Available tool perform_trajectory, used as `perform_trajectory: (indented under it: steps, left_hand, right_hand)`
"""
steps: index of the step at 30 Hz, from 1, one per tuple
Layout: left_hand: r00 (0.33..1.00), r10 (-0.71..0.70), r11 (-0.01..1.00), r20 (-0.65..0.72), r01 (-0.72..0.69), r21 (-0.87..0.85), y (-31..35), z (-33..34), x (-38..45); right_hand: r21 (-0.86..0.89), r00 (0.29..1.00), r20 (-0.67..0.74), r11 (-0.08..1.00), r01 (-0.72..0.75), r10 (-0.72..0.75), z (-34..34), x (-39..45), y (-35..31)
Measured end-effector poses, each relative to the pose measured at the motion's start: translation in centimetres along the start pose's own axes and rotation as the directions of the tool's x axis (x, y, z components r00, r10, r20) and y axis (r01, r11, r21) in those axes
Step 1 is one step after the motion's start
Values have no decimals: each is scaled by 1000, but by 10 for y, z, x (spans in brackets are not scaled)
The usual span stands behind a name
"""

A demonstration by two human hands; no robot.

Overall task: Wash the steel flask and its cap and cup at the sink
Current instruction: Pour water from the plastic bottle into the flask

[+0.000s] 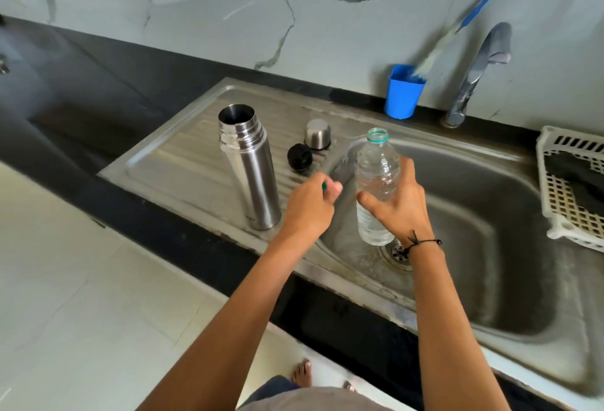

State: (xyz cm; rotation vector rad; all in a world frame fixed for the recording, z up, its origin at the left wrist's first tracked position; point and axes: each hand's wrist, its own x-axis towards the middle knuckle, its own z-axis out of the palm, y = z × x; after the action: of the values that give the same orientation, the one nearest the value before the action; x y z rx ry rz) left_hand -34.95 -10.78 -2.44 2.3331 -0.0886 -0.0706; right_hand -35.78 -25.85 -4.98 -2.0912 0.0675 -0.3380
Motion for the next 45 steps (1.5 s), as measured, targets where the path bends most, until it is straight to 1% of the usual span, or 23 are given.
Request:
perform_trajectory:
  steps: [2,3,6,10,12,16,21,24,25,26,27,28,29,30,31,32,34,35,36,38,40,42,45]
  left_hand:
    - [993,-73,994,91,65,92,-19,6,-6]
    - [993,-66,985,98,49,166,-28,9,-8]
    - [999,-11,931,46,-6,365,-48,15,-14]
    - [997,70,876,33,-77,475,-71,22,-17]
    - [994,102,856,37,-107,506,-77,25,-18]
    - [992,127,838,12,-114,534,-86,27,-17]
    - [987,156,799,35,-147,583,-94,26,-16]
    - [985,165,799,44,-159,579,-93,25,-16]
    - [979,200,803,34,-184,566,-92,23,-18]
    - [960,280,801,4,-236,550,-91,22,-21]
    - [916,396,797,-73,-303,523,-90,21,-24]
    - [846,501,791,-183,-362,493,-88,21,-28]
    - [760,565,798,-323,-402,449,-87,21,-32]
    - [688,562,824,-459,-415,387,-86,19,-35]
    - [651,504,863,-568,-402,306,-85,16,-37]
    - [631,420,900,-652,-379,214,-83,10,-37]
    - [610,265,938,-747,-343,52,-78,-4,-32]
    - [619,196,945,-761,-326,-22,-77,-13,-29]
    - [648,132,946,-750,-308,-99,-76,-19,-26]
    - [753,11,936,-658,-239,-258,-76,-30,-20]
    - [853,-86,914,-515,-139,-382,-77,-35,-11]
    - [901,-106,898,-421,-94,-429,-81,-40,0]
    - [932,-93,884,-350,-85,-461,-85,-47,9]
  right_hand:
    - [0,1000,11,1000,-9,9,3,0,1]
    - [1,1000,12,1000,-15,15,4,0,1]
    - [9,999,22,999,-33,33,8,0,1]
    - [14,998,45,999,-48,48,12,1,-2]
    - [15,997,54,999,-50,49,14,1,-4]
    - [14,996,66,998,-61,60,16,3,-7]
    - [16,994,66,996,-86,84,16,4,-7]
    - [9,994,65,996,-90,89,16,4,-7]
    - [7,994,66,996,-90,90,16,4,-7]
    - [6,994,64,996,-90,89,16,4,-7]
    - [6,994,63,996,-87,86,16,5,-7]
    - [5,994,64,996,-86,85,16,5,-7]
    - [5,994,66,996,-84,83,16,5,-8]
    - [5,995,67,997,-80,80,16,5,-9]
    - [5,995,69,997,-76,75,16,5,-10]
    - [5,995,72,997,-72,71,16,5,-10]
    - [4,995,81,998,-67,66,17,5,-11]
    - [1,994,86,998,-65,64,17,5,-12]
    - [-3,994,90,998,-61,61,17,5,-12]
    - [-12,994,93,998,-54,55,17,4,-12]
    - [-17,994,96,999,-49,50,16,4,-13]
    - [-19,994,95,999,-47,48,15,4,-13]
    - [-20,995,82,999,-49,51,10,5,-13]
